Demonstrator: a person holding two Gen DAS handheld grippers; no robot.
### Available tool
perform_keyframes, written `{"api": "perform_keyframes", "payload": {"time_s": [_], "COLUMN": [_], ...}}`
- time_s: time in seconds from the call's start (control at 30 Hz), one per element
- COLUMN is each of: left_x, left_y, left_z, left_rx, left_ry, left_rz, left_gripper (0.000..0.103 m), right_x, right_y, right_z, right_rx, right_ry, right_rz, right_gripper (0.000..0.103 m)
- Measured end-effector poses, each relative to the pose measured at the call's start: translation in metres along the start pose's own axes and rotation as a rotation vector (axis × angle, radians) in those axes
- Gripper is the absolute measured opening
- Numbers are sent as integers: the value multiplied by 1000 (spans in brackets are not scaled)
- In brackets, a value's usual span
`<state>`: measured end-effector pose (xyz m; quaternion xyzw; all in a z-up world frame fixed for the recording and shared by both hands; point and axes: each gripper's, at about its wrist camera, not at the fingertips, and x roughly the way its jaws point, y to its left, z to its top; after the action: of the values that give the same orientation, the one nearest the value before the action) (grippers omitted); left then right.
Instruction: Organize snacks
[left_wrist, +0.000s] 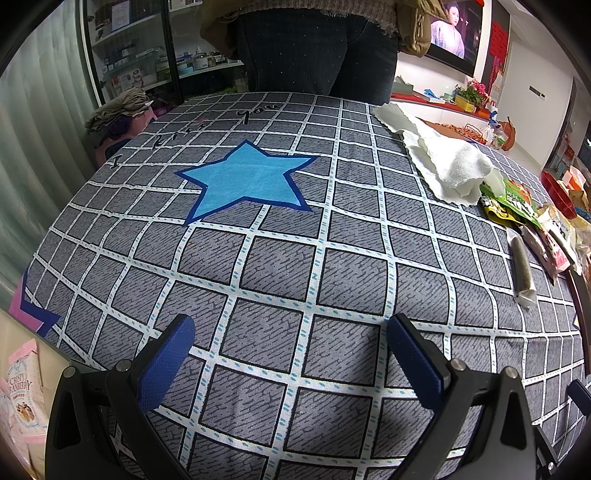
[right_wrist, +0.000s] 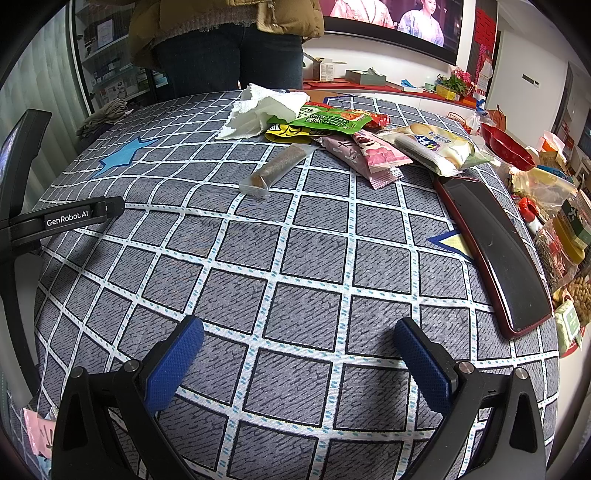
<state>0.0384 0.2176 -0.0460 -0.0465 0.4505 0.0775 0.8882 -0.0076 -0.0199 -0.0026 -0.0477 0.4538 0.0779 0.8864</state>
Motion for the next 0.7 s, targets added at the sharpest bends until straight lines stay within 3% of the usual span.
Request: {"api": "perform_keyframes", "payload": {"time_s": [0.7], "left_x": [0], "left_y": [0], "left_z": [0], "left_rx": [0], "left_ry": [0], "left_rz": [0], "left_gripper": [103], "right_x": [0], "right_y": [0], "right_z": [0], "right_rx": [0], "right_ry": [0], "right_rz": [-1], "right_gripper": [103]}}
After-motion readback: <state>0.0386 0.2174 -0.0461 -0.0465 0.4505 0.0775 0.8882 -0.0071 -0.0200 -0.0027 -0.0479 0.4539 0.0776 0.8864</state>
